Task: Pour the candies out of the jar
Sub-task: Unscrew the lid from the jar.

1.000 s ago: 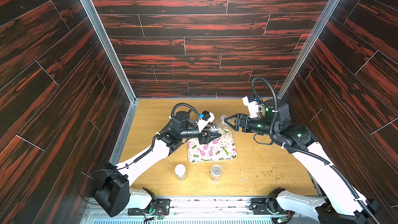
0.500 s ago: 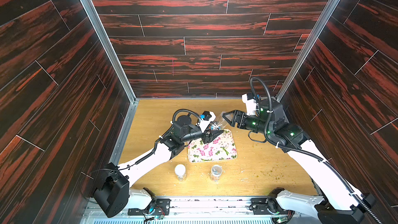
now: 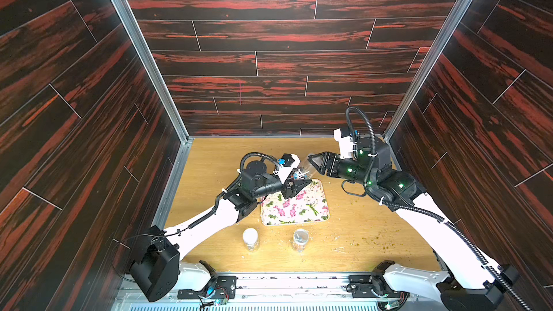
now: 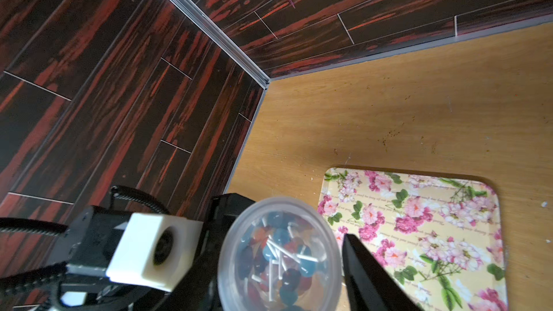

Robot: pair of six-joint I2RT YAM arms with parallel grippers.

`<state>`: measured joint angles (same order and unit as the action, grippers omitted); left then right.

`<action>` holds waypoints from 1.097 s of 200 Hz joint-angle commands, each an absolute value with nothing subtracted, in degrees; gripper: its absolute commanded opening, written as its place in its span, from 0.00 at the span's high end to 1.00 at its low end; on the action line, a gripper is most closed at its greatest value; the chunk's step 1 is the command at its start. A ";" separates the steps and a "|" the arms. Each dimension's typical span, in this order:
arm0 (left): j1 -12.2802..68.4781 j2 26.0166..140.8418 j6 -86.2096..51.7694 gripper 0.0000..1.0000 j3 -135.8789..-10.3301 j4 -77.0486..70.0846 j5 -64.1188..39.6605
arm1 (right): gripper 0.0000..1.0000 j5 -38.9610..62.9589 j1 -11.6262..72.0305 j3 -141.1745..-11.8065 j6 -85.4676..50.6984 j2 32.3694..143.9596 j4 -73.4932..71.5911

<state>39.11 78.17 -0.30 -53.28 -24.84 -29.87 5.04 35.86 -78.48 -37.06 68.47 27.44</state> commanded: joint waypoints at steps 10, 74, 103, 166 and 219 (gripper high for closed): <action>39.55 76.72 -1.09 0.57 -52.90 -27.88 -31.39 | 0.47 4.91 35.95 -77.08 -36.68 68.96 25.15; 39.55 76.73 -3.29 0.57 -52.99 -29.42 -34.20 | 0.63 8.07 35.95 -74.32 -31.39 65.85 22.56; 39.55 76.21 -4.45 0.57 -52.89 -29.53 -35.51 | 0.64 14.52 35.84 -72.52 -24.98 64.23 19.62; 39.53 74.23 -5.31 0.57 -53.12 -28.52 -37.26 | 0.63 26.92 33.79 -72.68 -9.96 64.52 19.87; 39.55 72.38 -5.88 0.57 -52.79 -27.94 -37.79 | 0.63 36.29 28.58 -72.64 -4.81 64.88 18.36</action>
<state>39.20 75.48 -3.16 -52.60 -26.13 -36.01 28.42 29.78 -72.90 -12.84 64.55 17.91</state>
